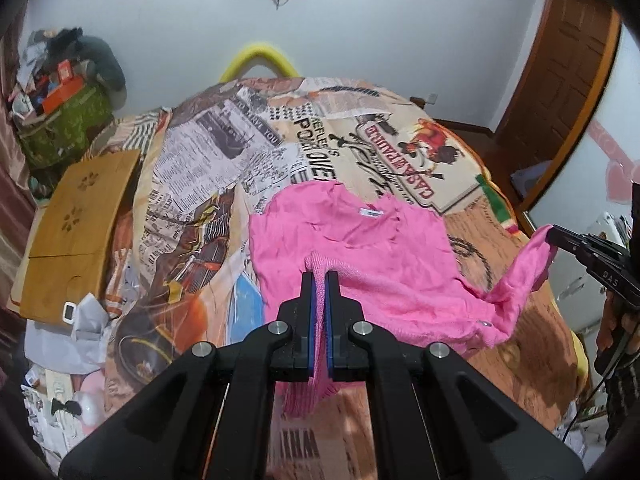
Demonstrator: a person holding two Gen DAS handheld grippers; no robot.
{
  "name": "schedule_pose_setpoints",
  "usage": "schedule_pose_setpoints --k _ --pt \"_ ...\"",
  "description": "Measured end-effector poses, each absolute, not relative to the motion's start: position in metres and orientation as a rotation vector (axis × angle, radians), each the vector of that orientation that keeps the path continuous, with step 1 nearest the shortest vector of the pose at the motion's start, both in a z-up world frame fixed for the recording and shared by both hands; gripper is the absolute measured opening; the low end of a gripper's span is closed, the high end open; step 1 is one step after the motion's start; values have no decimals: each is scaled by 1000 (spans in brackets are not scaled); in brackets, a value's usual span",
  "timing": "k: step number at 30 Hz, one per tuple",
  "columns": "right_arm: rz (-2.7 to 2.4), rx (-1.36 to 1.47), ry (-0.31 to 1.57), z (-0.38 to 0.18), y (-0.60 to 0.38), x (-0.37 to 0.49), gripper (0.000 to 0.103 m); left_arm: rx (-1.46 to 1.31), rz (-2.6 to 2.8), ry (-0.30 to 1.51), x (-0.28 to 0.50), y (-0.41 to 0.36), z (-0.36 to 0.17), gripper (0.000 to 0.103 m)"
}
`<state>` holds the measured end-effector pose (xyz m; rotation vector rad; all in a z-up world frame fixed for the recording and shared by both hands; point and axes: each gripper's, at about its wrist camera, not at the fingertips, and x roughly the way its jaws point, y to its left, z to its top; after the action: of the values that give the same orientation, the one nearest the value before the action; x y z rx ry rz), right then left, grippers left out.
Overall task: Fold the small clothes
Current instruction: 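Lift the hem with both tools and fold it over toward the collar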
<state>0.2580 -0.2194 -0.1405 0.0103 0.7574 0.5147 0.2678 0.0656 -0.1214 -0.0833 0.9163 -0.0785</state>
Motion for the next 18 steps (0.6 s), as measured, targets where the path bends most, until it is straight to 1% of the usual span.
schedule_pose_setpoints --k 3,11,14,15,16,17,18 --pt "514 18 784 -152 -213 281 3 -111 -79 963 294 74 -141 3" --pt "508 -20 920 -213 -188 328 4 -146 -46 1115 347 98 -214 3" --pt "507 -49 959 -227 -181 336 4 -144 -27 1156 356 105 -232 6" --pt "508 -53 965 -229 -181 338 4 -142 -22 1160 357 107 -234 11" --pt "509 -61 974 -231 -180 338 5 -139 -20 1162 357 109 -234 19" --pt "509 -72 976 -231 -180 338 8 -130 -14 1160 356 111 -233 24" --pt "505 -84 975 -230 -181 338 10 -121 -8 1153 354 112 -231 36"
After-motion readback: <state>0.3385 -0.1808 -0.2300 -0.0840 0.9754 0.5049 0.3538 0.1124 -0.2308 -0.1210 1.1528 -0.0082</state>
